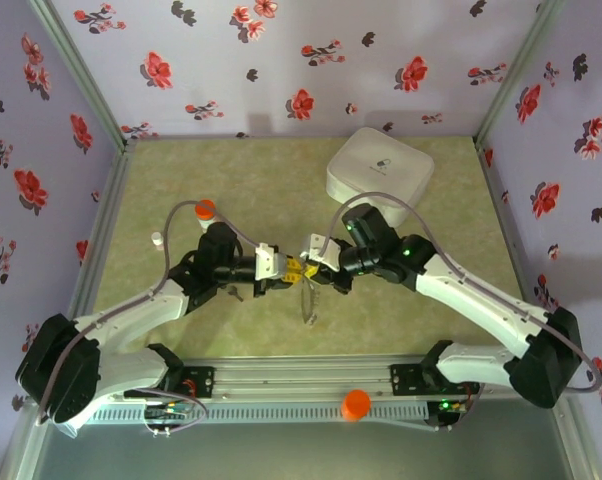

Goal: Put the keys on the keyring

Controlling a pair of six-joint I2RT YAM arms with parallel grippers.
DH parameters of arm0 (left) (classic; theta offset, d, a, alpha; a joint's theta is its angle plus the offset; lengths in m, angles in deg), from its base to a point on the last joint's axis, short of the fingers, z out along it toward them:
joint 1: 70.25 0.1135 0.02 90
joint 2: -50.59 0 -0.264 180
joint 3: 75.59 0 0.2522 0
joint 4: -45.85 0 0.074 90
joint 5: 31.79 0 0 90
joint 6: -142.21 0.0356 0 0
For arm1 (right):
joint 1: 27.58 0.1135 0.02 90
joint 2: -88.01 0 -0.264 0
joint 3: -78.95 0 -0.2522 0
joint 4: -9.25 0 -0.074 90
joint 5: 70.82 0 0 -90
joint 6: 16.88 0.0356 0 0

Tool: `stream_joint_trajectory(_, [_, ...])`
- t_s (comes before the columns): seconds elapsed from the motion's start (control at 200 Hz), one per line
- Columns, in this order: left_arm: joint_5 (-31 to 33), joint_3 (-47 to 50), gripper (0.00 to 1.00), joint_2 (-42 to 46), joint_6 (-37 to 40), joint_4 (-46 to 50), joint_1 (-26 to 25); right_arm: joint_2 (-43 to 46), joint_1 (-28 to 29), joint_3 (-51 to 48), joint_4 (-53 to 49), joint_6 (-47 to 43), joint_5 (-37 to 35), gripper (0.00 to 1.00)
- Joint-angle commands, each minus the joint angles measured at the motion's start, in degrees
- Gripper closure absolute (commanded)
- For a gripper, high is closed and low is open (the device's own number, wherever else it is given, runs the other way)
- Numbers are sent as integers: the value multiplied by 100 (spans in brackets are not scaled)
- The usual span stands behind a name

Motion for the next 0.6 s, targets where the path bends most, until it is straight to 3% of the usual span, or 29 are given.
stream_joint_trajectory(0.0, [1,-144,84,89,240,453,-49,-137,130,352,-421,-392,-240,100])
stream_joint_trajectory(0.265, [-86,-135,100,115,216,427,-49,-346,313,613,-539,-383,-183,100])
stream_joint_trajectory(0.35, [-95,-101,100,139,185,370,-51,-192,270,449,-242,-277,-31,100])
stream_joint_trajectory(0.595, [-86,265,100,272,-20,-333,-49,295,-247,-154,377,263,525,71])
